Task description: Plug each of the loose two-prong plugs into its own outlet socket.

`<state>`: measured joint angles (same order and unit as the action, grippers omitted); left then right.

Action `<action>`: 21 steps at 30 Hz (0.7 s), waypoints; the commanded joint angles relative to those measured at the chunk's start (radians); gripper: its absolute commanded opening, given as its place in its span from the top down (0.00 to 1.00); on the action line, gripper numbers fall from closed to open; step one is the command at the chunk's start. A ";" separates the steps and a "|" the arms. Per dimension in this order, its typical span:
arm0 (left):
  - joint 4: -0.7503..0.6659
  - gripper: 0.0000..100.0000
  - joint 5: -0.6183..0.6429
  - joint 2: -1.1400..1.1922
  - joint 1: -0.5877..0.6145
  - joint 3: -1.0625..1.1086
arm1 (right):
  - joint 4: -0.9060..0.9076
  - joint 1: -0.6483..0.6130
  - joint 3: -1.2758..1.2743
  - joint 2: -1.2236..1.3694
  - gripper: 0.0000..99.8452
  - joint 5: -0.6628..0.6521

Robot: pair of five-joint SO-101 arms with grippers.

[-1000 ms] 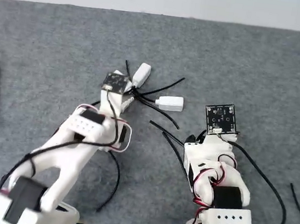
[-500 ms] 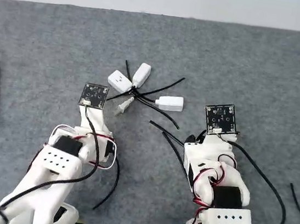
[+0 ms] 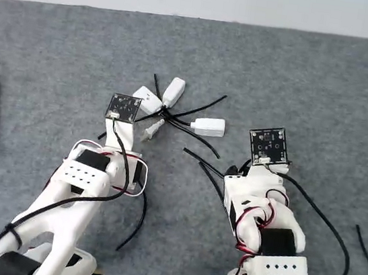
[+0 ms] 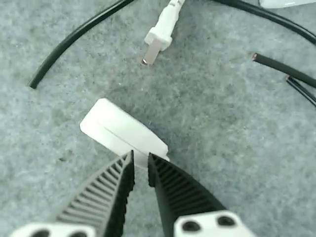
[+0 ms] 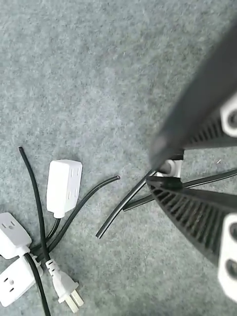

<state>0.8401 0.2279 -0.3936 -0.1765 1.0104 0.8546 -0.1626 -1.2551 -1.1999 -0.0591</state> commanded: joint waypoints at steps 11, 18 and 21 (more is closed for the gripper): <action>0.114 0.98 -0.034 0.038 0.183 0.019 | -0.015 -0.008 0.043 0.002 0.99 0.002; 0.169 0.99 -0.103 0.239 0.264 -0.119 | -0.022 -0.010 0.035 0.002 0.99 0.002; 0.147 0.99 -0.106 0.216 0.262 -0.139 | -0.022 -0.010 0.035 0.002 0.99 0.002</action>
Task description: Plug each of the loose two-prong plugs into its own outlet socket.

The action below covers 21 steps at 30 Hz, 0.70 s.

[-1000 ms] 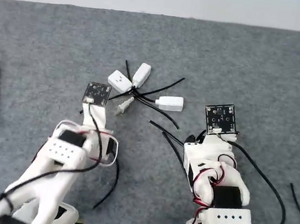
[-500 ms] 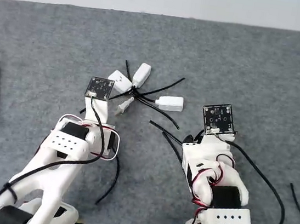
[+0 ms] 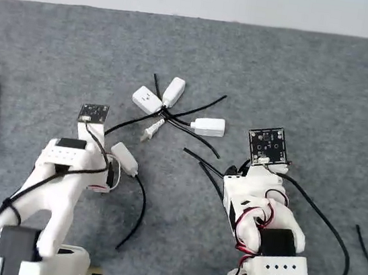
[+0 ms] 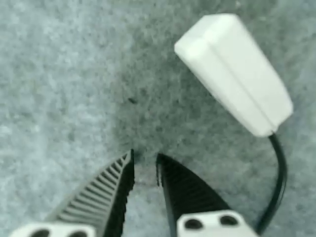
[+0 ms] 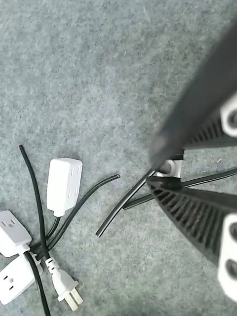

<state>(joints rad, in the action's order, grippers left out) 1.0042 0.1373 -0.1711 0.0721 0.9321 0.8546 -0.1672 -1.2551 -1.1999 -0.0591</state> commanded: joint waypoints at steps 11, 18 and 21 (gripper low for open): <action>0.055 0.98 -0.006 -0.339 -0.311 0.139 | -0.024 -0.005 0.037 0.002 0.99 -0.002; 0.003 0.98 0.005 -0.430 -0.267 -0.036 | -0.024 -0.005 0.035 0.002 0.99 -0.018; -0.005 0.98 0.095 -0.356 -0.287 -0.145 | -0.024 -0.005 0.035 0.002 0.99 -0.017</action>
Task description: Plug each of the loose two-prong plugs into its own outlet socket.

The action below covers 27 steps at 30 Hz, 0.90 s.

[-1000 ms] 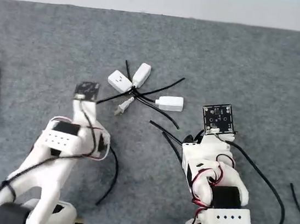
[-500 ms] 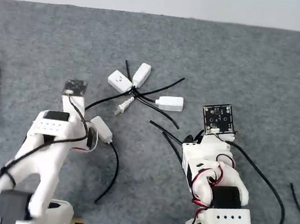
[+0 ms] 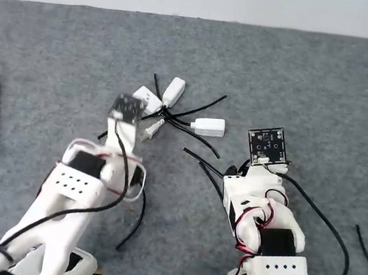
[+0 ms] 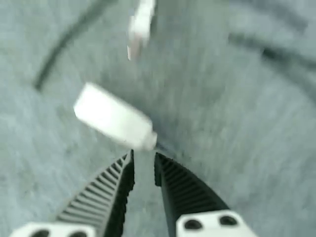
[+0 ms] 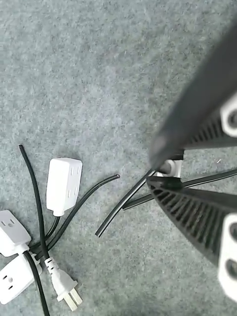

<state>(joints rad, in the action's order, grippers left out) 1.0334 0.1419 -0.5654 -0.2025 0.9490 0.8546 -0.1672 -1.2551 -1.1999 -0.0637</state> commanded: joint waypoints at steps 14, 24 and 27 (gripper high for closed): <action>-0.074 0.98 0.176 0.715 0.071 -0.499 | -0.022 -0.007 0.035 0.002 0.99 -0.015; -0.115 0.99 0.115 0.410 0.153 -0.142 | -0.022 -0.007 0.035 0.002 0.99 -0.015; -0.124 0.98 0.103 0.304 0.153 -0.031 | -0.022 -0.007 0.035 0.002 0.99 -0.015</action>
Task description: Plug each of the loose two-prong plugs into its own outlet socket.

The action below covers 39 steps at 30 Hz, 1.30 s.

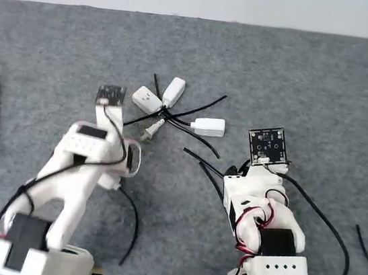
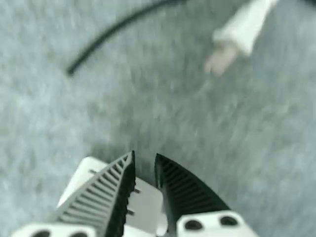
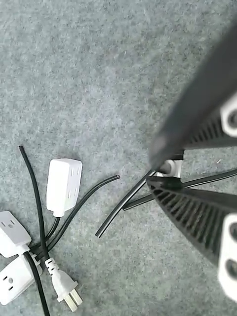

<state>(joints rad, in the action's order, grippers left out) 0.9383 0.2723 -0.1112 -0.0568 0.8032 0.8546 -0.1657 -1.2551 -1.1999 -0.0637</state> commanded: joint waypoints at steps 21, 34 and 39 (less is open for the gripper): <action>0.207 0.70 -0.077 -0.687 0.009 0.387 | -0.021 -0.036 0.034 0.002 0.99 -0.038; 0.069 0.70 -0.072 -0.342 0.226 0.274 | -0.019 -0.039 0.034 0.002 0.99 -0.041; 0.052 0.70 -0.069 -0.176 0.222 0.117 | -0.016 -0.039 0.034 0.002 0.99 -0.043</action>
<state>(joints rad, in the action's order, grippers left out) 1.0165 0.2048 -0.3920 0.1626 1.0656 0.8546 -0.2010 -1.2551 -1.1999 -0.0882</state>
